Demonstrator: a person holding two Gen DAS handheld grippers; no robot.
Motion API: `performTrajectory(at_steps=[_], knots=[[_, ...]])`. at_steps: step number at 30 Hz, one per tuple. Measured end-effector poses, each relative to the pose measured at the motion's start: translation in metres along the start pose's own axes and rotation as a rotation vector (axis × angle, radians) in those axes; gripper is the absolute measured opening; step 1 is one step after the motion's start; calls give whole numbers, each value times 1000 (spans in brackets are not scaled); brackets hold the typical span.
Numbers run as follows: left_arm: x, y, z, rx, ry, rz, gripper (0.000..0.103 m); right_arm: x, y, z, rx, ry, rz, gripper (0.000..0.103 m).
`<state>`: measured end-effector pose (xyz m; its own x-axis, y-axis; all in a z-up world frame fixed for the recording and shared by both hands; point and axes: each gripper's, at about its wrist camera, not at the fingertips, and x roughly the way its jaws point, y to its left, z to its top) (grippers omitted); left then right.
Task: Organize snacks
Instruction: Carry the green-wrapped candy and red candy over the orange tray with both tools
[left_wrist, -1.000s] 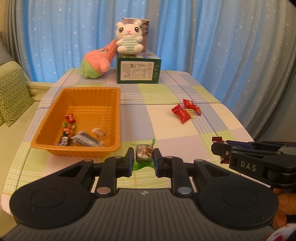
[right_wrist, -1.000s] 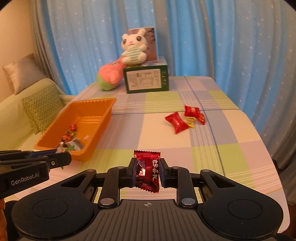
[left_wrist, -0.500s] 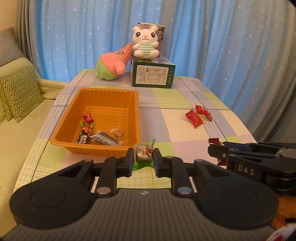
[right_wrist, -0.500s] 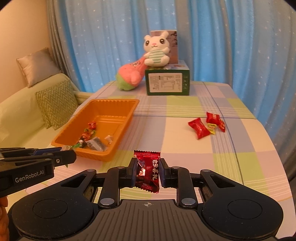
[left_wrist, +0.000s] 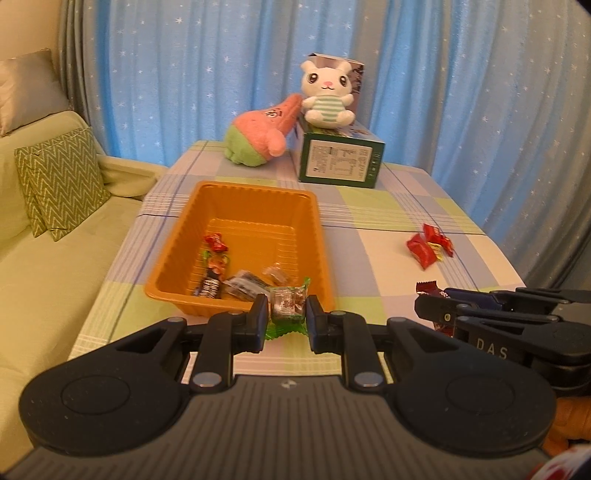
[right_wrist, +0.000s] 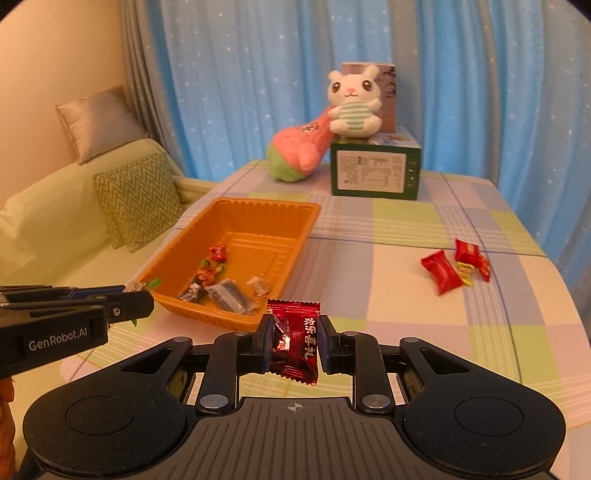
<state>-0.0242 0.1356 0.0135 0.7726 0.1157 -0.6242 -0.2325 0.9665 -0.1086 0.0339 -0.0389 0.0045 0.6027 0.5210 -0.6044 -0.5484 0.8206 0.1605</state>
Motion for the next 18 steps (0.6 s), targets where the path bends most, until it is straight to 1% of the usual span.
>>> performTrajectory(at_steps=[10,14,18], knots=[[14,24,11,-3,14,19,19,28,21,13,-22,13,45,25],[22,30,15,1,24,17,19,41,26,19,-20,26,54,25],[33,39,21,-10,38,-2,19,55,27,27,-1,37,63,25]])
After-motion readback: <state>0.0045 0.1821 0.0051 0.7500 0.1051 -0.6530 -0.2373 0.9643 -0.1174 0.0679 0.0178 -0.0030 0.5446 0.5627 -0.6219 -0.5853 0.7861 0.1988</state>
